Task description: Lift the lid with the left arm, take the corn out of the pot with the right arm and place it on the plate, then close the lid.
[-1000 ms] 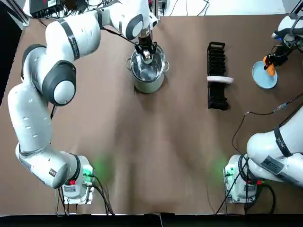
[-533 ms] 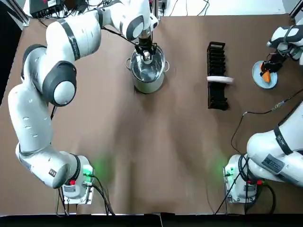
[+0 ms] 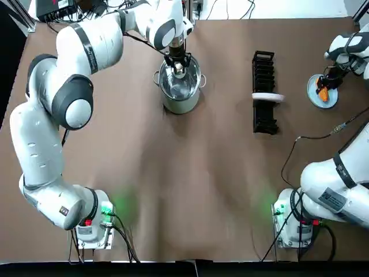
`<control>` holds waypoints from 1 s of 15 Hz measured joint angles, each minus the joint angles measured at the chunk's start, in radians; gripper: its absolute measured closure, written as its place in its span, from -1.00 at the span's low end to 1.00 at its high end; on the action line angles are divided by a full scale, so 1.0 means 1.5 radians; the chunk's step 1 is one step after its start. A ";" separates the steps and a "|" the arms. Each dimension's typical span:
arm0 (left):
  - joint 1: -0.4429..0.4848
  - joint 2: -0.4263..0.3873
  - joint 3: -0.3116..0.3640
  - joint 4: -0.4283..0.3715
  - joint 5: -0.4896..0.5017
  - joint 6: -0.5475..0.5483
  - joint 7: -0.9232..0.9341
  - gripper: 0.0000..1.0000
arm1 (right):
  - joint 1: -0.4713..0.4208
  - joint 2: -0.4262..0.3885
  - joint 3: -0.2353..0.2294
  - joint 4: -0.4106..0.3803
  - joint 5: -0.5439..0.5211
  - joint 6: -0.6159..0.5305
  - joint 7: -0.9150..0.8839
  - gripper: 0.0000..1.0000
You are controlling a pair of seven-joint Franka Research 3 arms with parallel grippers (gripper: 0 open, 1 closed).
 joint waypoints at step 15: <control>0.007 -0.014 0.004 0.016 0.000 -0.012 -0.038 -0.99 | 0.013 -0.065 0.017 0.082 0.000 -0.170 0.006 -0.98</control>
